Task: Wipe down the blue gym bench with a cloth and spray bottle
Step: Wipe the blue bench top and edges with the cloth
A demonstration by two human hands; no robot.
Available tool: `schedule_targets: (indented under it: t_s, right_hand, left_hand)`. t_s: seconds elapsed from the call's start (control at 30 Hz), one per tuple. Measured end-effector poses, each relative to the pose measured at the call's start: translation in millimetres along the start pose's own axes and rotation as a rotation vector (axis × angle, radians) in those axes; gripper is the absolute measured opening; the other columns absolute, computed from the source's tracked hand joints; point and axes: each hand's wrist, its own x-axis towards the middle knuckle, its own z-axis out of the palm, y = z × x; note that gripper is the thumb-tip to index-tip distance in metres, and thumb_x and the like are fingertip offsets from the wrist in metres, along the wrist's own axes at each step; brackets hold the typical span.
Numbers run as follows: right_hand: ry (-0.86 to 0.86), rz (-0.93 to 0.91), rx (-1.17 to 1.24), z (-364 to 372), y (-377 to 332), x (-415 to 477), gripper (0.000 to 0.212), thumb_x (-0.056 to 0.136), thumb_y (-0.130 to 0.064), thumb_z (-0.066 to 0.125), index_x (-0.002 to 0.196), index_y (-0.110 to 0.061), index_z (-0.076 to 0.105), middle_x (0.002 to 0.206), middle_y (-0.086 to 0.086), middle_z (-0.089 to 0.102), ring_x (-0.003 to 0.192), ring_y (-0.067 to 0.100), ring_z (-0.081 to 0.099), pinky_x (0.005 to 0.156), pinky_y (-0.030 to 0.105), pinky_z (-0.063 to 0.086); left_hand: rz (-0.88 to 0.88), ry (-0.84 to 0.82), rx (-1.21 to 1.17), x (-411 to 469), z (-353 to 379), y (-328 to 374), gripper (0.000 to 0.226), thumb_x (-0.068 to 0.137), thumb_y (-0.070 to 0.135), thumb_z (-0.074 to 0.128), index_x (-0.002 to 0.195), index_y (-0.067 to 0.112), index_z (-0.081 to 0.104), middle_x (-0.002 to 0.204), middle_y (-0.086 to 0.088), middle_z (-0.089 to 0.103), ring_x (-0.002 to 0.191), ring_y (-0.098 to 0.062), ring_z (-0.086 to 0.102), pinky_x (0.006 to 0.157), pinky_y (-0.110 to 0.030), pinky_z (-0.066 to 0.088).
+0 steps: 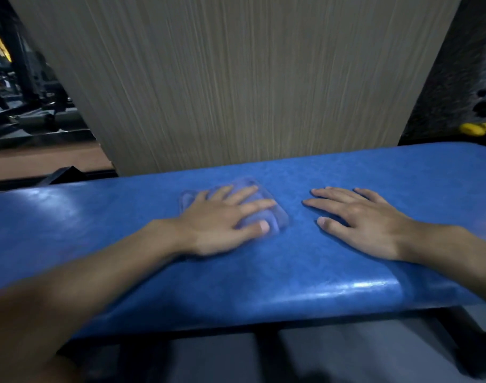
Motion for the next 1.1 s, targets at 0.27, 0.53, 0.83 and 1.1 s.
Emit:
schedule_targets:
  t_s: [0.27, 0.53, 0.83, 1.1]
  right_hand:
    - [0.098, -0.043, 0.059, -4.0, -27.7, 4.1, 0.053, 0.097, -0.052, 0.026, 0.148, -0.039, 0.029, 0.157, -0.016, 0.026, 0.146, 0.0, 0.014, 0.12, 0.042, 0.009]
    - [-0.015, -0.04, -0.041, 6.8, -33.0, 5.2, 0.062, 0.091, -0.065, 0.009, 0.15, -0.047, 0.014, 0.161, -0.022, 0.002, 0.146, -0.001, -0.005, 0.12, 0.037, -0.003]
    - [-0.039, -0.031, -0.043, 5.5, -36.2, 5.4, 0.054, 0.096, -0.056, 0.016, 0.15, -0.047, 0.013, 0.161, -0.022, 0.001, 0.146, 0.0, -0.005, 0.12, 0.038, -0.003]
    - [0.093, -0.026, 0.086, 3.1, -34.9, 15.7, 0.043, 0.1, -0.042, 0.035, 0.142, -0.042, 0.039, 0.155, -0.017, 0.03, 0.144, 0.001, 0.019, 0.118, 0.041, 0.012]
  left_hand:
    - [0.269, 0.049, 0.087, -51.9, 10.0, 39.7, 0.065, 0.079, 0.079, 0.006, 0.141, 0.062, -0.009, 0.163, 0.02, -0.013, 0.152, -0.019, -0.008, 0.119, -0.054, 0.004]
    - [-0.01, 0.084, -0.084, 32.1, -0.5, -70.9, 0.069, 0.071, 0.088, 0.006, 0.136, 0.07, 0.015, 0.162, 0.022, 0.012, 0.151, -0.009, 0.008, 0.118, -0.053, 0.016]
    - [-0.284, 0.077, -0.086, 41.8, -4.4, -99.7, 0.069, 0.073, 0.086, 0.005, 0.138, 0.067, 0.018, 0.161, 0.022, 0.014, 0.15, -0.02, 0.016, 0.113, -0.061, 0.018]
    - [0.165, 0.036, 0.087, -66.5, 14.9, 19.6, 0.062, 0.077, 0.08, 0.001, 0.136, 0.068, -0.016, 0.164, 0.019, -0.008, 0.152, -0.021, -0.006, 0.118, -0.055, 0.006]
